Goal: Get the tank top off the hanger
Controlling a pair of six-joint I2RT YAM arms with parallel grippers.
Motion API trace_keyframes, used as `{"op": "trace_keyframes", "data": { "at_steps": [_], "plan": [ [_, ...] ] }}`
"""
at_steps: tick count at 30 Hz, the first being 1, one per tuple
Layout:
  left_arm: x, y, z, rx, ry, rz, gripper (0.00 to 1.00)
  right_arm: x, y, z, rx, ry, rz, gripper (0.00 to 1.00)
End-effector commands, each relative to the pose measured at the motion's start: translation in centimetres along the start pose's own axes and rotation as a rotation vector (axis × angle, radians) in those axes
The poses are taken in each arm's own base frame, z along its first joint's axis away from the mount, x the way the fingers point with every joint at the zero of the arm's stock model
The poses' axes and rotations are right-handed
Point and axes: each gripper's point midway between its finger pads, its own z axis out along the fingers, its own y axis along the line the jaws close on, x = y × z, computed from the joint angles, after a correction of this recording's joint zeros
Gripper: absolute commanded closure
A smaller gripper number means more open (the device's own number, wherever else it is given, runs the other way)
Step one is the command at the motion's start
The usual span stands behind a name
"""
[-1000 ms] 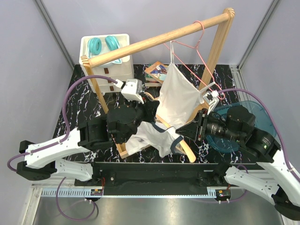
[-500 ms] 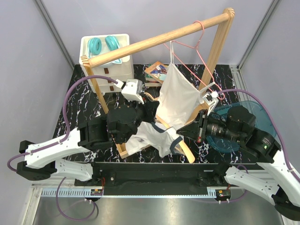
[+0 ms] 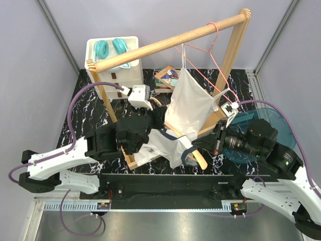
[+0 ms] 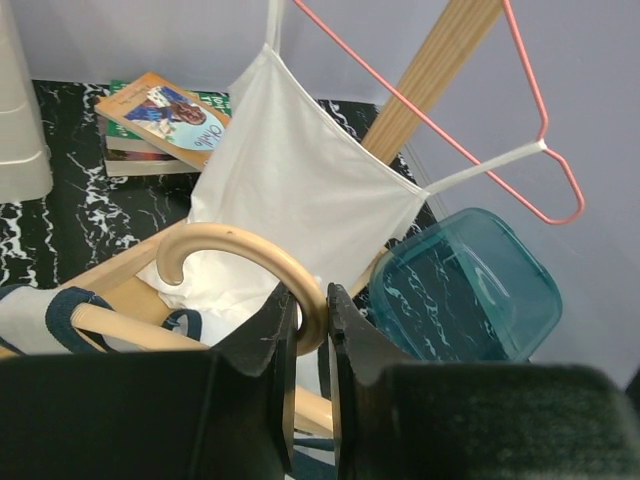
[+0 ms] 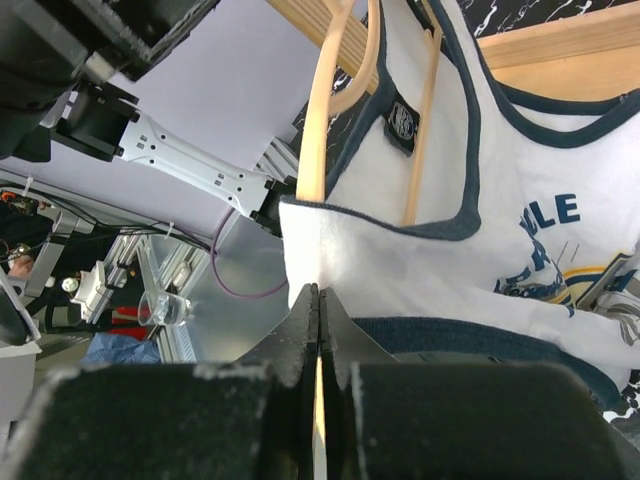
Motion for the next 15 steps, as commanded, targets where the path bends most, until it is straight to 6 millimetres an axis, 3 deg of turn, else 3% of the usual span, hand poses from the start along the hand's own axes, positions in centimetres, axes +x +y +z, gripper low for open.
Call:
{"op": "trace_keyframes", "data": {
  "at_steps": [1, 5, 12, 14, 15],
  "plan": [
    [-2.7, 0.7, 0.3, -0.083, -0.105, -0.062, 1.0, -0.2, 0.0, -1.1, -0.016, -0.06, -0.028, 1.0],
    [-3.0, 0.9, 0.5, -0.115, -0.122, -0.057, 1.0, 0.2, -0.6, -2.7, -0.004, -0.118, -0.013, 1.0],
    [-3.0, 0.7, 1.0, -0.144, -0.134, -0.067, 1.0, 2.7, -3.1, -5.1, 0.058, -0.15, 0.066, 1.0],
    [-2.9, 0.4, 1.2, -0.139, -0.13, -0.056, 1.0, 2.2, -3.3, -5.3, 0.069, -0.185, 0.074, 1.0],
    [-2.9, 0.4, 1.1, -0.134, -0.127, -0.058, 1.0, 1.7, -3.3, -5.2, 0.081, -0.191, 0.066, 0.82]
  ]
}}
